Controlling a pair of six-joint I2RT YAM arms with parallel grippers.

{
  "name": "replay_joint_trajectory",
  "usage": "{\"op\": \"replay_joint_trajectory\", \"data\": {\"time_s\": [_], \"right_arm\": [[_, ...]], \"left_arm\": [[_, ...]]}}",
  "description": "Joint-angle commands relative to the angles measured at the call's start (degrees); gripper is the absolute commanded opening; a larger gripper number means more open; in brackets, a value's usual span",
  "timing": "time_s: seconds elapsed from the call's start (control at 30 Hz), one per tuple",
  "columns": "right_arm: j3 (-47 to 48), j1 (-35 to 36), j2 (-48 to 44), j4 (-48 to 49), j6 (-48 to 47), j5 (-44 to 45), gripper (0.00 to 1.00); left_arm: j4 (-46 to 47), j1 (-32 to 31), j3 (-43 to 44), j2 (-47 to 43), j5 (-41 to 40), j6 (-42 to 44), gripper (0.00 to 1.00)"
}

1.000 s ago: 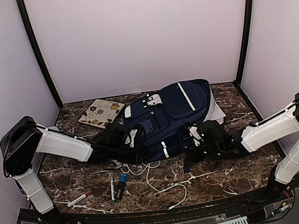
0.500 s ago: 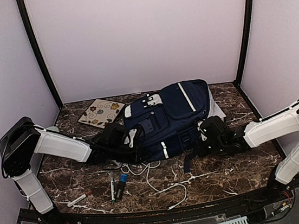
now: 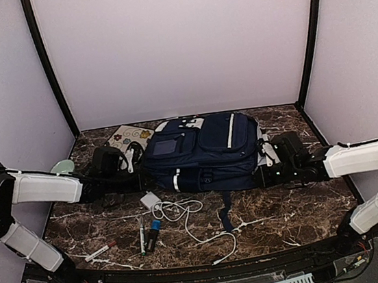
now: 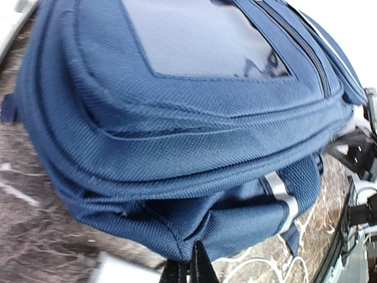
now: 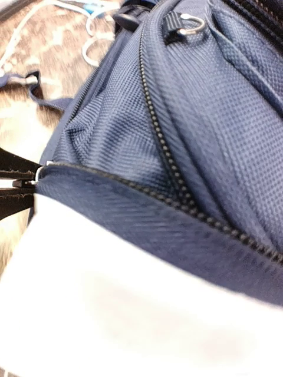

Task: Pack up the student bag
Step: Zip the student bag into the largest pocket of the bag.

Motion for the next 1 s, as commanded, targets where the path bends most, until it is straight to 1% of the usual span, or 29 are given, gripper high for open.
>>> {"op": "replay_joint_trajectory", "data": {"time_s": [0.0, 0.03, 0.07, 0.1, 0.13, 0.17, 0.23, 0.27, 0.33, 0.43, 0.5, 0.53, 0.6, 0.67, 0.77, 0.83, 0.93, 0.97], "right_arm": [[0.0, -2.4, 2.5, -2.8, 1.5, -0.1, 0.0], [-0.1, -2.2, 2.9, -1.9, 1.7, -1.3, 0.0], [-0.2, -2.1, 3.2, -1.4, 2.0, -2.6, 0.0], [0.1, -2.1, 3.5, -1.2, 2.2, -3.5, 0.0], [0.3, -2.0, 3.6, -1.2, 2.4, -4.3, 0.0], [0.7, -2.0, 3.6, -1.5, 2.5, -5.0, 0.0], [1.4, -2.0, 3.5, -2.4, 3.0, -5.9, 0.0], [1.7, -1.9, 3.6, -3.2, 3.5, -6.0, 0.0], [2.4, -1.9, 3.6, -4.8, 4.5, -6.4, 0.0], [3.2, -2.0, 3.7, -7.3, 7.0, -6.6, 0.0], [3.8, -1.9, 4.0, -9.2, 8.9, -6.9, 0.0], [4.1, -1.7, 4.0, -9.8, 9.8, -7.4, 0.0], [4.5, -1.3, 4.0, -10.4, 11.6, -8.8, 0.0], [5.6, -0.6, 4.4, -11.7, 12.6, -9.6, 0.0], [8.3, 1.1, 5.3, -14.5, 13.0, -8.5, 0.0], [10.2, 2.3, 6.2, -16.1, 12.8, -7.8, 0.0], [11.7, 3.2, 7.4, -17.4, 12.5, -6.9, 0.0], [12.1, 3.4, 7.5, -17.6, 12.5, -6.6, 0.0]], "left_arm": [[1.0, 5.0, -2.3, -4.5, -10.8, -0.3, 0.0], [3.4, 4.9, -2.8, -4.8, -10.5, -0.6, 0.07], [5.9, 4.9, -3.5, -5.3, -9.5, -0.6, 0.22], [8.2, 4.9, -4.0, -6.2, -8.1, -0.5, 0.45], [10.4, 4.8, -4.3, -6.8, -6.9, -0.2, 0.55], [12.2, 4.4, -4.4, -7.5, -6.1, 0.7, 0.59], [14.4, 1.4, -3.0, -8.6, -6.0, 6.8, 0.6], [14.4, -2.3, -1.5, -8.8, -6.8, 11.2, 0.6], [13.6, -10.7, 2.0, -7.6, -8.3, 23.6, 0.57], [9.8, -20.2, 8.3, -1.0, -6.9, 40.0, 0.52], [6.2, -23.7, 12.6, 4.3, -6.0, 48.0, 0.49], [5.3, -24.7, 14.0, 6.2, -4.8, 50.9, 0.49], [6.6, -25.7, 15.4, 9.0, -2.7, 55.5, 0.48], [7.4, -26.4, 16.6, 11.9, -2.7, 62.5, 0.46], [5.1, -27.7, 20.1, 18.0, -7.7, 72.3, 0.42], [5.9, -28.6, 20.6, 20.6, -10.9, 77.9, 0.42], [10.2, -28.9, 21.7, 23.8, -15.4, 81.4, 0.39], [10.1, -28.9, 22.9, 24.8, -17.4, 82.1, 0.39]]}}
